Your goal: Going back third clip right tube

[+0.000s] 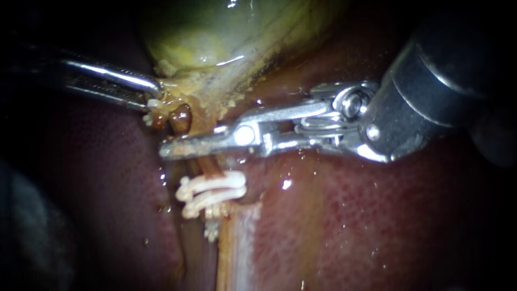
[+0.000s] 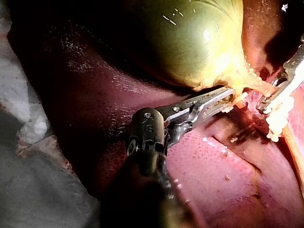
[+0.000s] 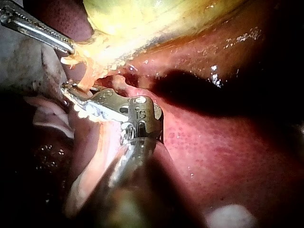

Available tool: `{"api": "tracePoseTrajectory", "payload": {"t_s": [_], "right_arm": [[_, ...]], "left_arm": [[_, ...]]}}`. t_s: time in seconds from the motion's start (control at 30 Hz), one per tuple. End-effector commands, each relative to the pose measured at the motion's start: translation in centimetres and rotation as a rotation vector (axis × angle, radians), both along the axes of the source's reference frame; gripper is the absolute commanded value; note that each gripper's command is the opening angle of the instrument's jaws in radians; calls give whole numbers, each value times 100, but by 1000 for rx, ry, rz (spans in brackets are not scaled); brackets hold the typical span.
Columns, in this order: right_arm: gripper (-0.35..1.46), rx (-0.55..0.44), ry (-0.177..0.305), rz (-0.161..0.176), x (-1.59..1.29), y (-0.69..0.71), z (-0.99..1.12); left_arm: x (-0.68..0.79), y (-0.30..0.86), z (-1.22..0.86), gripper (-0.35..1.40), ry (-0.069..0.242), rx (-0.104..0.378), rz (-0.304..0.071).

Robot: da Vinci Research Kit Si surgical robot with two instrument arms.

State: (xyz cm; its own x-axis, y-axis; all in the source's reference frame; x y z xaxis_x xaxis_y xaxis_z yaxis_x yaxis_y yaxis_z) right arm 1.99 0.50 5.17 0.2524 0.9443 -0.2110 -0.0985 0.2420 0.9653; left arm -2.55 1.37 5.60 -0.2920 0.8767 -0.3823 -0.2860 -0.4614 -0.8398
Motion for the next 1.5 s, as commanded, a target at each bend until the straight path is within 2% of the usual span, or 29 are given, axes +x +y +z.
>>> {"api": "tracePoseTrajectory", "payload": {"t_s": [0.03,0.13,0.27,0.4,0.5,0.67,0.83,1.03,1.2,1.4,1.5], "right_arm": [[-35,-2,-3,1,0,-1,2],[20,-92,23,-9,5,-5,10],[42,-160,35,-19,10,-13,29],[47,-255,59,-33,9,-19,49],[50,-344,32,-23,7,-20,62],[50,-473,14,-75,-9,-16,65],[50,-583,48,-105,-27,-16,58],[50,-694,97,-133,-62,-12,34],[50,-739,120,-143,-100,-21,21],[50,-762,117,-138,-141,-30,13],[50,-763,103,-133,-153,-32,11]], "left_arm": [[0,0,0,-35,0,0,0],[0,0,0,-35,0,0,0],[0,0,0,-35,0,0,0],[0,0,0,-35,0,0,0],[0,0,0,-35,0,0,0],[1,0,0,-35,0,0,0],[2,-1,-1,-35,0,0,0],[4,-1,-1,-35,-1,0,2],[4,-1,-1,-35,-1,0,2],[4,-1,-1,-35,-1,0,2],[4,-1,-1,-35,-1,0,1]]}}
